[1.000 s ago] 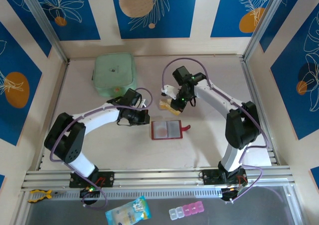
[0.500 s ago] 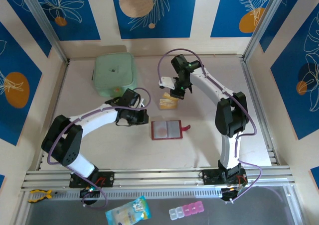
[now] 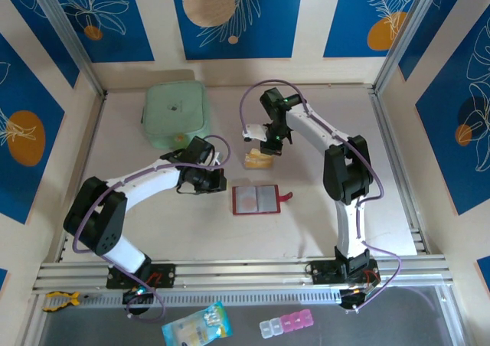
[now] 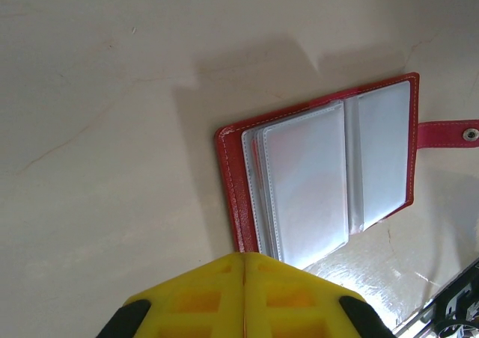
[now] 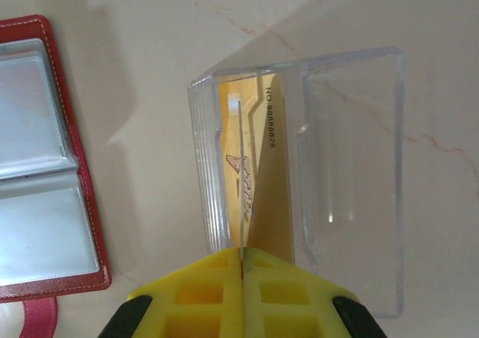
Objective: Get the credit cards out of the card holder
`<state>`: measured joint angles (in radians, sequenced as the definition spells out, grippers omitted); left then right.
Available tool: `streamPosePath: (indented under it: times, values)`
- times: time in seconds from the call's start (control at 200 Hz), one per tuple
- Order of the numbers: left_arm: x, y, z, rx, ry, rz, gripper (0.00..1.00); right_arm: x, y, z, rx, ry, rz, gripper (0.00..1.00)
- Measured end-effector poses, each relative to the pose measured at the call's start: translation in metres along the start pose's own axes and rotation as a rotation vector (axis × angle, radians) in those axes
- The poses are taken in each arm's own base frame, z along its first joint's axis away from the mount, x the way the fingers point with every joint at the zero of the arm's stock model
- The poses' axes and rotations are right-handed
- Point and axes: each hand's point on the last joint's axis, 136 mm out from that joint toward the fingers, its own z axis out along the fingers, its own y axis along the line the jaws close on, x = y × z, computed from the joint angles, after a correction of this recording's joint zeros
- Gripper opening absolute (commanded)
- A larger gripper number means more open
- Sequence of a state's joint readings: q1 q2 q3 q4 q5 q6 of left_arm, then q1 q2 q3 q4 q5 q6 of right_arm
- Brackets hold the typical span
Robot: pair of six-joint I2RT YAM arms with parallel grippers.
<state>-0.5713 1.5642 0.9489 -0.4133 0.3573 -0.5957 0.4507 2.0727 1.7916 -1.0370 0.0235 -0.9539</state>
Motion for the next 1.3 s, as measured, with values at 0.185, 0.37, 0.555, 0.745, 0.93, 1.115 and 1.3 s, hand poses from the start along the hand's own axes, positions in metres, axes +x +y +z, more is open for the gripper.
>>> streamPosePath:
  times: [0.185,0.37,0.555,0.745,0.93,1.115,1.3]
  values:
    - [0.001,0.001,0.0,-0.003,0.005,-0.001,0.09,0.003,0.003,0.01,-0.032,0.006,0.008,0.13]
    - [0.004,0.003,-0.001,-0.012,0.017,-0.007,0.09,0.003,0.002,0.012,-0.036,0.01,0.015,0.19]
    - [-0.001,-0.002,-0.003,-0.001,0.008,-0.002,0.09,0.0,-0.003,0.007,-0.005,-0.011,0.046,0.19]
    - [-0.003,-0.009,-0.003,0.031,0.007,0.002,0.09,-0.01,0.002,-0.024,0.069,-0.093,0.13,0.18]
    - [-0.007,-0.015,0.0,0.063,0.002,-0.001,0.08,-0.022,0.013,-0.052,0.12,-0.207,0.3,0.17]
    - [-0.011,-0.022,0.001,0.097,-0.017,-0.003,0.08,-0.025,0.039,-0.046,0.072,-0.268,0.54,0.15]
    - [-0.004,-0.025,0.007,0.113,-0.007,-0.006,0.07,-0.023,0.066,-0.03,-0.006,-0.279,0.785,0.13]
